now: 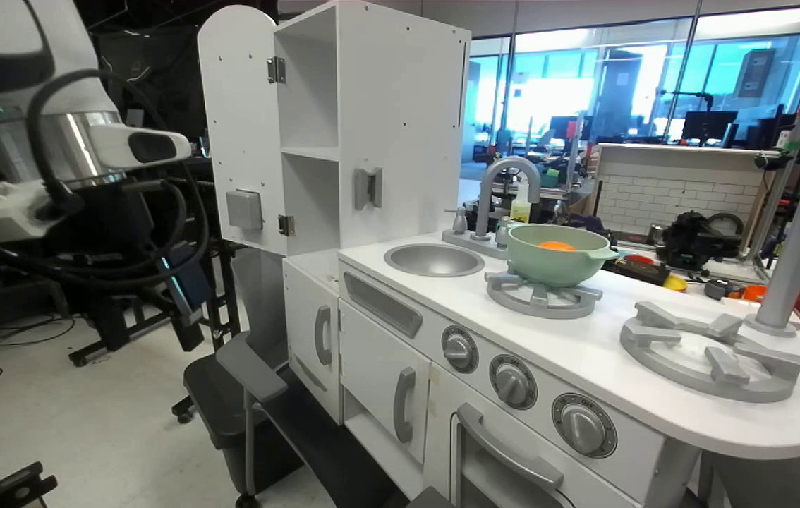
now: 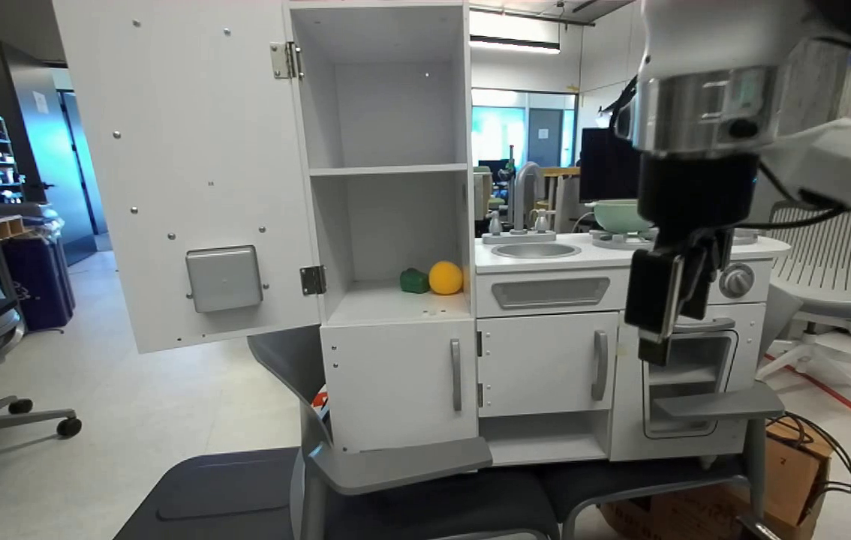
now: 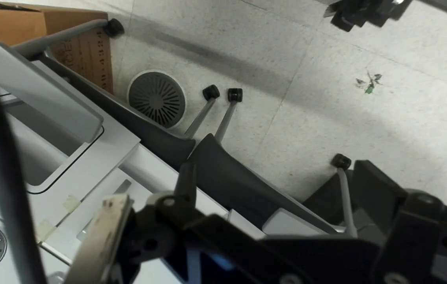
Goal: Put the sponge and bottle in the open cabinet and then close the cabinet door
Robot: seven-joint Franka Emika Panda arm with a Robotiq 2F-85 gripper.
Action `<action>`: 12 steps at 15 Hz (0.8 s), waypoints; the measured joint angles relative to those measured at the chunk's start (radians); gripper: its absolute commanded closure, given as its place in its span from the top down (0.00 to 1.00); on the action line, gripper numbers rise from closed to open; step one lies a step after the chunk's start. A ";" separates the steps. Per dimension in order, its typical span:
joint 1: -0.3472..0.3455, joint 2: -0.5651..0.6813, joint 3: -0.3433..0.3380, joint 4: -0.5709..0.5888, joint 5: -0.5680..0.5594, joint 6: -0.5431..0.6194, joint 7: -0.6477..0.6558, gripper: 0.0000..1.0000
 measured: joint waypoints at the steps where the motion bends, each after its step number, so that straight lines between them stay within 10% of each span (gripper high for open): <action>1: -0.024 -0.059 0.023 -0.038 0.057 -0.004 -0.054 1.00; 12: -0.045 -0.685 0.062 -0.060 0.417 -0.545 -0.367 1.00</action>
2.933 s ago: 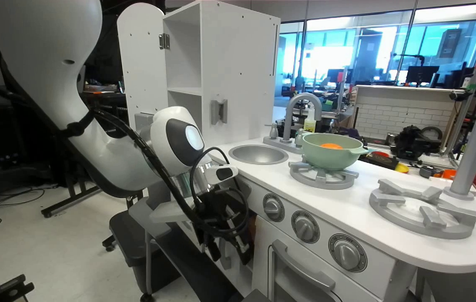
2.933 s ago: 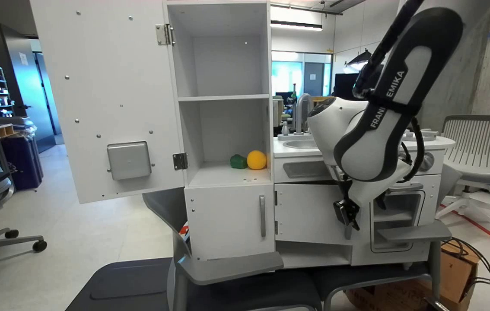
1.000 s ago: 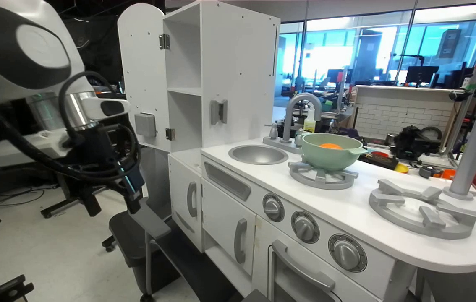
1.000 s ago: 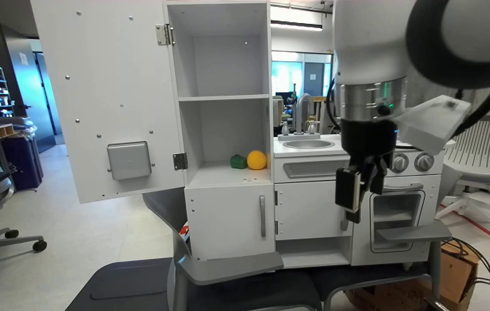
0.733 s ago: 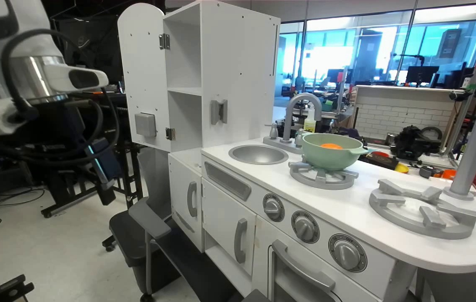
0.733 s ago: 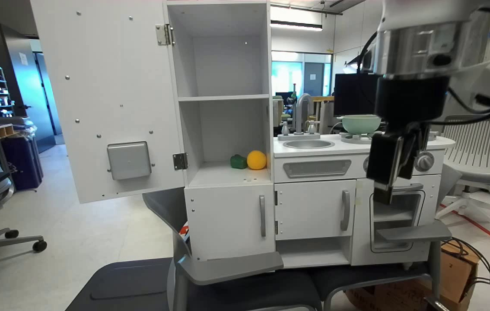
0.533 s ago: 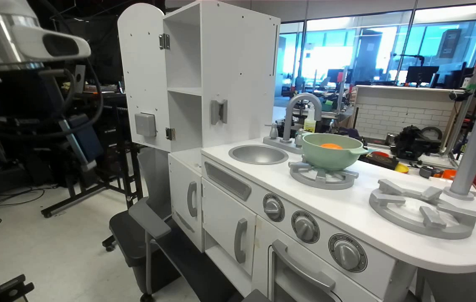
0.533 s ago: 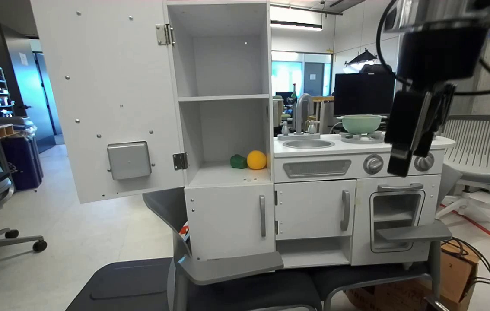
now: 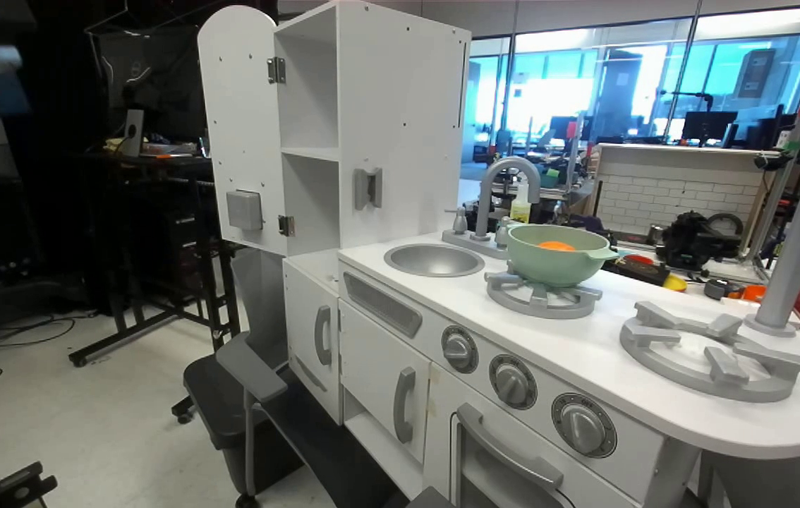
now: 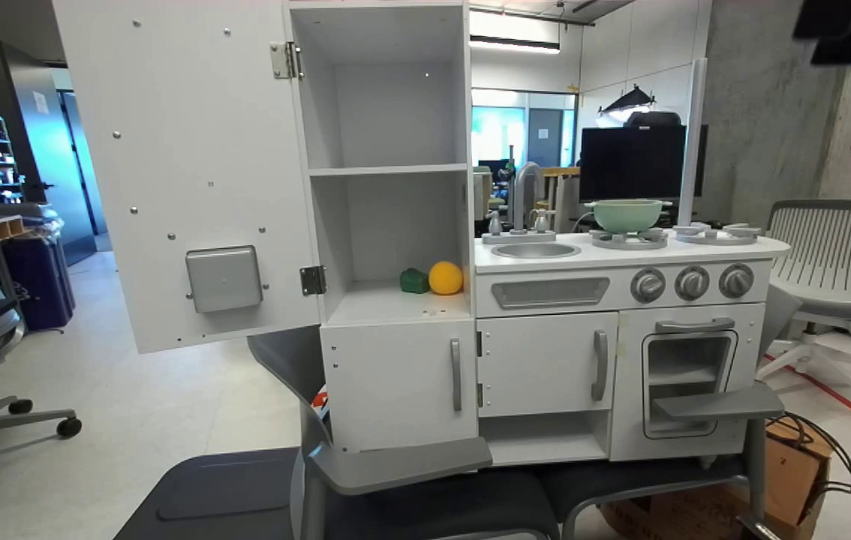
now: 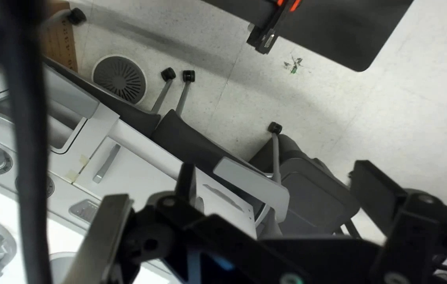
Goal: Put the sponge and bottle in the open cabinet and then close the cabinet door
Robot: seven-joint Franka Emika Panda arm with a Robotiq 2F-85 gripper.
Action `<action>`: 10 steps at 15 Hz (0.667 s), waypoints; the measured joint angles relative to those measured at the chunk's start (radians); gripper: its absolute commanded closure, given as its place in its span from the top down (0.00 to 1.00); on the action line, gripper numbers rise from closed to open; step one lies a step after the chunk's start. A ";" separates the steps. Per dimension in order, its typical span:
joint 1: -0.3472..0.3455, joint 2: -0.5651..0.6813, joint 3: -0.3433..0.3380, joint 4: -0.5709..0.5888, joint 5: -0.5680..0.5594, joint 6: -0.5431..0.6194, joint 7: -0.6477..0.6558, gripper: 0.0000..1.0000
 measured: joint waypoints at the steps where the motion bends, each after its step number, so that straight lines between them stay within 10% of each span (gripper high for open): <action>1: 0.006 -0.030 -0.003 0.028 0.027 -0.088 -0.016 1.00; 10: 0.001 -0.077 0.001 0.348 0.135 -0.679 0.048 1.00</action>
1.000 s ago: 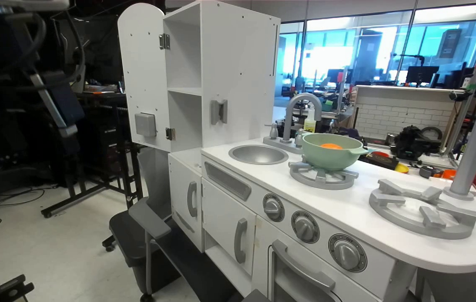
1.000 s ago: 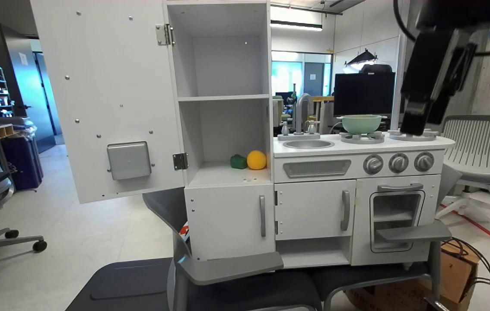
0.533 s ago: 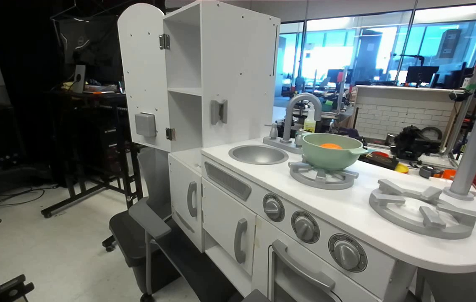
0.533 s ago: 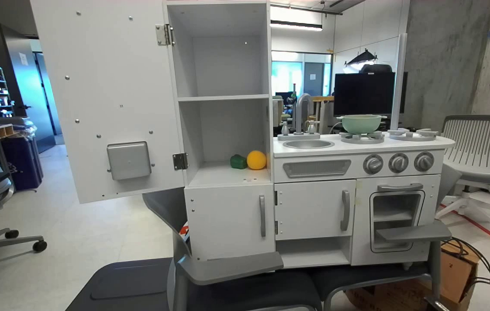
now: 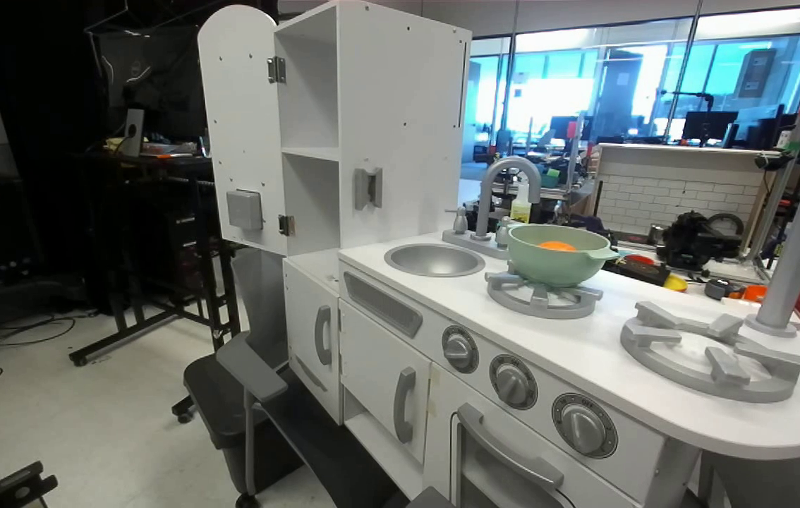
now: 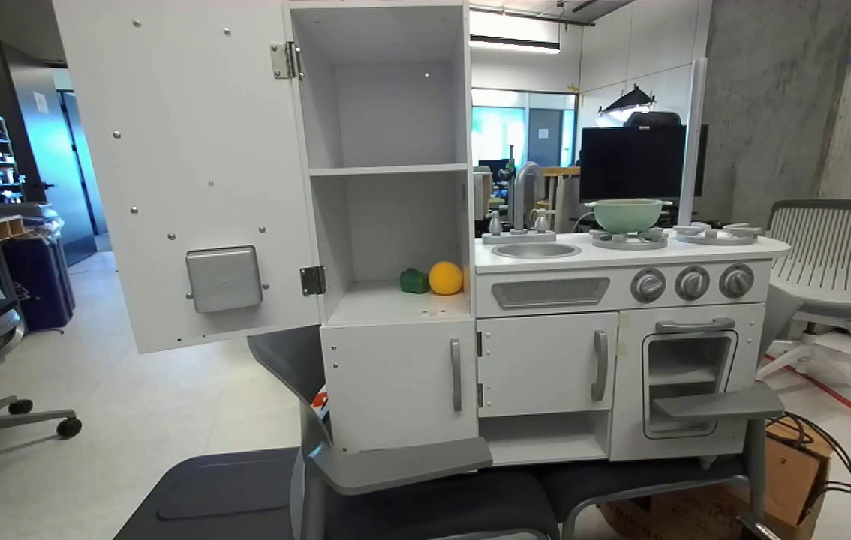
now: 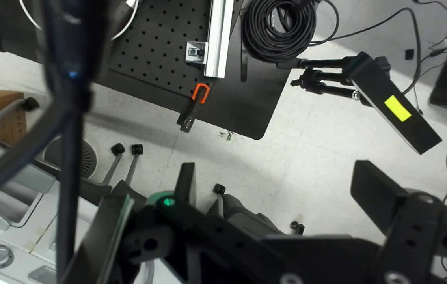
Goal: Put the sponge and bottle in the open cabinet and then close the cabinet door
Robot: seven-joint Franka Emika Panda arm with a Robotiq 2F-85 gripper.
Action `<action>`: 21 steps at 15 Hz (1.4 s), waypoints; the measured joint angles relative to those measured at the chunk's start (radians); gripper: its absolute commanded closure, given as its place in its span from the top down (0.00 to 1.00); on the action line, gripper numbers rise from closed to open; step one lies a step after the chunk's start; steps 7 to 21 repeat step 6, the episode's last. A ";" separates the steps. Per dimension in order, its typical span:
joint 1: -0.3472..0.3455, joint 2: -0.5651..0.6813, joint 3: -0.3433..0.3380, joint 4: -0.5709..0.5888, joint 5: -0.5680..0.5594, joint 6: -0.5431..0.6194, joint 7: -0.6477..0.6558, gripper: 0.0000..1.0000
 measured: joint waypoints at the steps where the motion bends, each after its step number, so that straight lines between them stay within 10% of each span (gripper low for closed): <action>1: -0.008 0.000 0.001 0.022 0.000 -0.027 0.008 1.00; 21: -0.014 0.004 0.006 0.023 0.000 -0.033 0.008 1.00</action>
